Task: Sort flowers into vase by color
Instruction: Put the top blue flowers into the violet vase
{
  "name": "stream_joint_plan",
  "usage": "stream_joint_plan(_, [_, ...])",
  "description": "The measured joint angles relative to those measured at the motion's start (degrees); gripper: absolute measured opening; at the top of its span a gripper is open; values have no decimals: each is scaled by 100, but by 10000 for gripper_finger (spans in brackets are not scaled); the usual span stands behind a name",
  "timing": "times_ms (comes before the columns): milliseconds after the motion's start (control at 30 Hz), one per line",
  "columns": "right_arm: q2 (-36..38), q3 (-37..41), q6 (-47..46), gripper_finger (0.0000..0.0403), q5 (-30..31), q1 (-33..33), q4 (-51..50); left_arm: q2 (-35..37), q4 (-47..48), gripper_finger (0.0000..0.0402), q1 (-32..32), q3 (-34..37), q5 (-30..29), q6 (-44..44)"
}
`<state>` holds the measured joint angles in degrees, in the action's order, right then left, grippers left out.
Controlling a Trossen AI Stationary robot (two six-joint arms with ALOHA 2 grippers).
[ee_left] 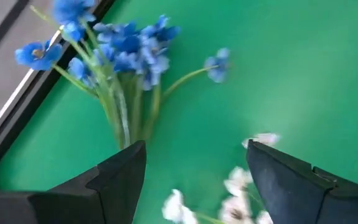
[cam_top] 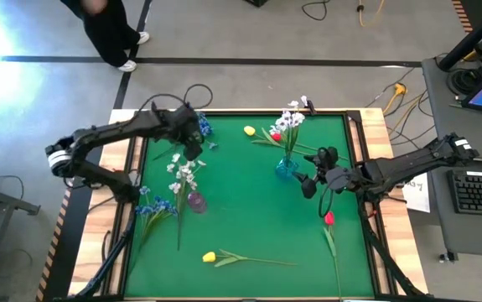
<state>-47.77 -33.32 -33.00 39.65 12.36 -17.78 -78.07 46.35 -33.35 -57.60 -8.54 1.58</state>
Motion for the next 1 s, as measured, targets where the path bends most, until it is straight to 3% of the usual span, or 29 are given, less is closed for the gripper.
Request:
stream_joint_plan(333, [0,63,62,354,395,-41,5,-902,-389,268,-1083,11,506,-940])
stream_joint_plan(1000, [-190,67,453,354,398,-415,485,-1772,-671,268,-1187,11,475,-1411])
